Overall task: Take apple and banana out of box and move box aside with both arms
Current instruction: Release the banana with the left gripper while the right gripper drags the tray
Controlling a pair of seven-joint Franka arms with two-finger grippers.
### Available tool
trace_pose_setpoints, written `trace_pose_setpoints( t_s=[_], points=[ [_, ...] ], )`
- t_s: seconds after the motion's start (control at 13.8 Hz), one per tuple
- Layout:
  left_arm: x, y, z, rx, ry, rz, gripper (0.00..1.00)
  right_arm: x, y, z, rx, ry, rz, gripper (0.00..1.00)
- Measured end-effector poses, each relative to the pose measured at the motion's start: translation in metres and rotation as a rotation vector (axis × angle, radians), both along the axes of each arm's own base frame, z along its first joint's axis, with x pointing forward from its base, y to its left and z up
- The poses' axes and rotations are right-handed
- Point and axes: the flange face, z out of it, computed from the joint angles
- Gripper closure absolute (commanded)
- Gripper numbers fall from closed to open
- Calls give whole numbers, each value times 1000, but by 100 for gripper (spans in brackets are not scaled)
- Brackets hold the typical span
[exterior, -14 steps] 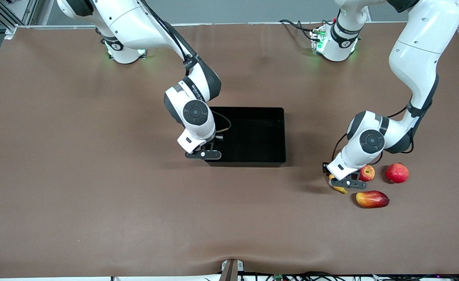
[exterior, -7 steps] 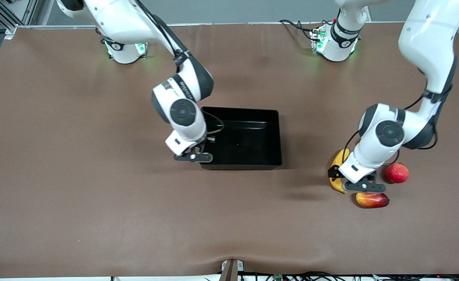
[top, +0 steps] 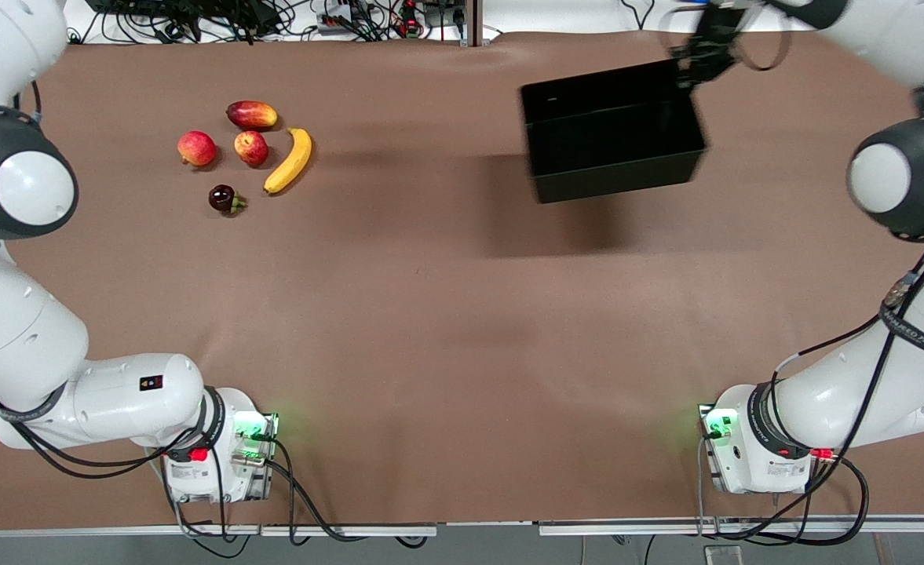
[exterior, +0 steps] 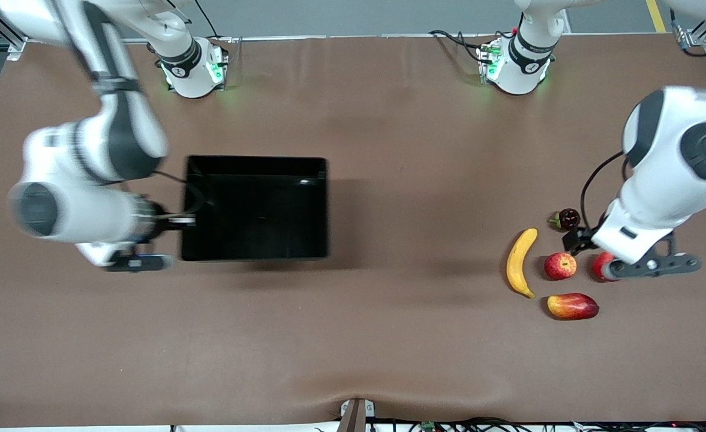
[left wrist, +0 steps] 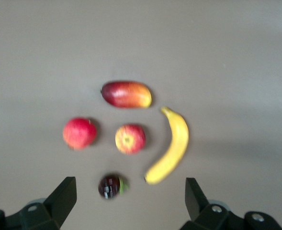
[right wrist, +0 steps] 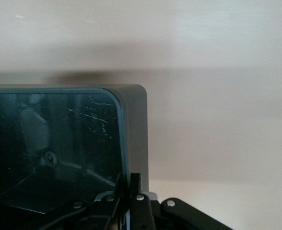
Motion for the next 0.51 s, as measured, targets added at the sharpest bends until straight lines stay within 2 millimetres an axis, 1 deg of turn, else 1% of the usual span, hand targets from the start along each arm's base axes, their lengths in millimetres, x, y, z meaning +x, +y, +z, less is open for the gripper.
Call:
trace_pose_setpoints(
  t_s=[0.07, 0.15, 0.22, 0.29, 0.36, 0.51],
  points=[
    [-7, -1, 18, -22, 22, 15, 0, 1, -44, -5, 19, 4, 5, 100],
    [-16, -1, 34, -37, 46, 28, 0, -1, -88, -14, 40, 7, 10, 100],
    [-24, 0, 49, -40, 65, 37, 0, -4, -132, -27, 61, 5, 14, 100],
    [-31, 0, 64, -38, 69, 43, 0, -8, -171, -43, 80, 3, 15, 100],
    [-39, 1, 80, -34, 61, 48, 0, -11, -201, -62, 90, 3, 3, 100],
    [-57, 6, 106, -18, 58, 59, 0, -16, -243, -102, 90, -3, -41, 100]
  ],
)
